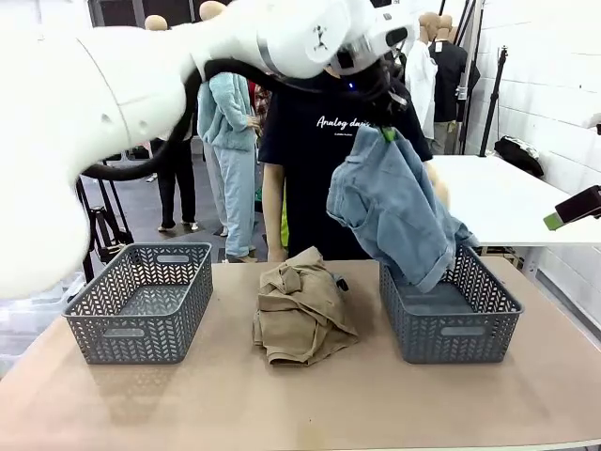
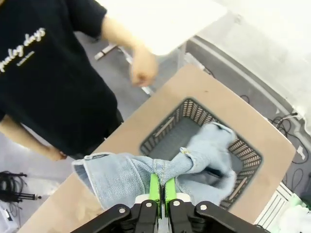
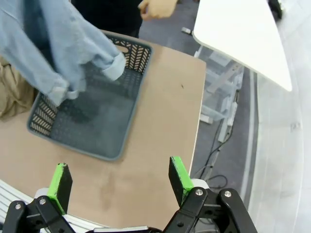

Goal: Sort the tops and bottoms.
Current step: Sort the clothes according to human instructions.

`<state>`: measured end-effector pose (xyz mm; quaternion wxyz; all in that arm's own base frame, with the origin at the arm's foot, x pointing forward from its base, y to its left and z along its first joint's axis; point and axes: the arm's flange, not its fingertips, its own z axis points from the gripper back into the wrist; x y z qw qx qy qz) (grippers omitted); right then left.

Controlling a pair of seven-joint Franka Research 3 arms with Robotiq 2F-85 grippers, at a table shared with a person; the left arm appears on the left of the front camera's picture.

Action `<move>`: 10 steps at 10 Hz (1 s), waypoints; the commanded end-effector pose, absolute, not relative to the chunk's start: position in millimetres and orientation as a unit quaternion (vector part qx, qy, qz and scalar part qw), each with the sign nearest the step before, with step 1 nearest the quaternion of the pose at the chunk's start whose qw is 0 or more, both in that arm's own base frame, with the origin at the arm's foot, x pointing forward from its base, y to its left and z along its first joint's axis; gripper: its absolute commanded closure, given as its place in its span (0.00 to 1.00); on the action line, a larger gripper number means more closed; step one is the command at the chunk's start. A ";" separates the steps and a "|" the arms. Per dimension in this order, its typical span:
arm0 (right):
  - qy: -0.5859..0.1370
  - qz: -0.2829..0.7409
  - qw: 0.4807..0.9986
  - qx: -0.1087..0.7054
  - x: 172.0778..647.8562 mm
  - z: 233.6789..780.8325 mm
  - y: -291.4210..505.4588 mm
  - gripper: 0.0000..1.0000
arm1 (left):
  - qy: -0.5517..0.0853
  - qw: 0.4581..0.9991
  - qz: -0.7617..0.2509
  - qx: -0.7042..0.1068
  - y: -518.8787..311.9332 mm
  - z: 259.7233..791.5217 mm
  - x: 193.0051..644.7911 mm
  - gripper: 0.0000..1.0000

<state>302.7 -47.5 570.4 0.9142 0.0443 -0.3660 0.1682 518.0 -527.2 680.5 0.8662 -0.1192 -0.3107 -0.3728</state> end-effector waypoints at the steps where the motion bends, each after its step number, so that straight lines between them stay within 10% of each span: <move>1: -0.372 0.169 0.912 0.048 306.3 569.8 -47.3 0.00 | -0.293 0.852 -0.407 -0.147 -567.8 699.8 527.0 1.00; 10: -0.372 0.169 0.912 0.048 306.3 569.8 -47.3 0.00 | -0.287 0.793 -0.475 -0.252 -595.5 643.7 484.1 1.00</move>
